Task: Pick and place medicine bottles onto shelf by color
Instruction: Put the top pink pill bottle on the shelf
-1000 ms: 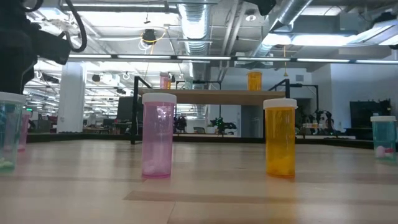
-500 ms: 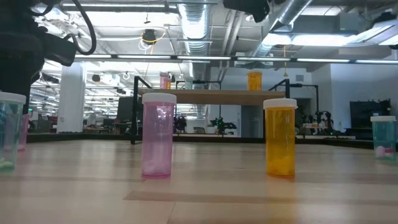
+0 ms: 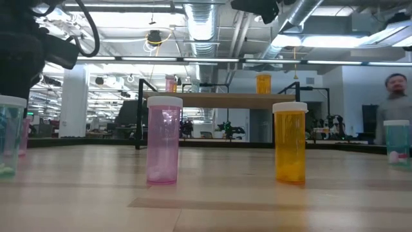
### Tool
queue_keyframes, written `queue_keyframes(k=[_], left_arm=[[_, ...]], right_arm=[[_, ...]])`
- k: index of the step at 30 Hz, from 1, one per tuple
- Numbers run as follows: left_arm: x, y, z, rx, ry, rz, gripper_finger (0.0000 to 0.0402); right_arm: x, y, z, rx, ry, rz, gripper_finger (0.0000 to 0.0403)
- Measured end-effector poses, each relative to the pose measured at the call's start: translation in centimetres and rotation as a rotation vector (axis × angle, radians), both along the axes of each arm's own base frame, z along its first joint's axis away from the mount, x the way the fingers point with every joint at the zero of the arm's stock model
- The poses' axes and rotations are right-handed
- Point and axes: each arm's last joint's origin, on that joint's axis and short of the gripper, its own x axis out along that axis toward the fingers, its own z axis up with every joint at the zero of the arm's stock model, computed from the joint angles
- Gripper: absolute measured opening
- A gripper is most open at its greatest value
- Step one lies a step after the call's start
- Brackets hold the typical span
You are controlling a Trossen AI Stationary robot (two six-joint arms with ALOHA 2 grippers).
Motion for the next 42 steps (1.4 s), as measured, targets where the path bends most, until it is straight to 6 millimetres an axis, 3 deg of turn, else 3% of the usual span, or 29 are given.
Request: queue_keyframes(k=[18,31,42], left_arm=[[0.00,-0.01,0.00,-0.004,0.000,0.010,0.0166],[-0.01,-0.02,0.01,-0.010,0.001,0.014,0.0103],[-0.02,-0.01,0.87,-0.020,-0.026,-0.004,0.0100]], right_arm=[[-0.01,0.00,0.01,0.002,0.000,-0.001,0.0249],[-0.01,0.00,0.00,0.001,0.000,0.000,0.0249],[-0.02,0.00,0.01,-0.001,0.000,0.001,0.0249]])
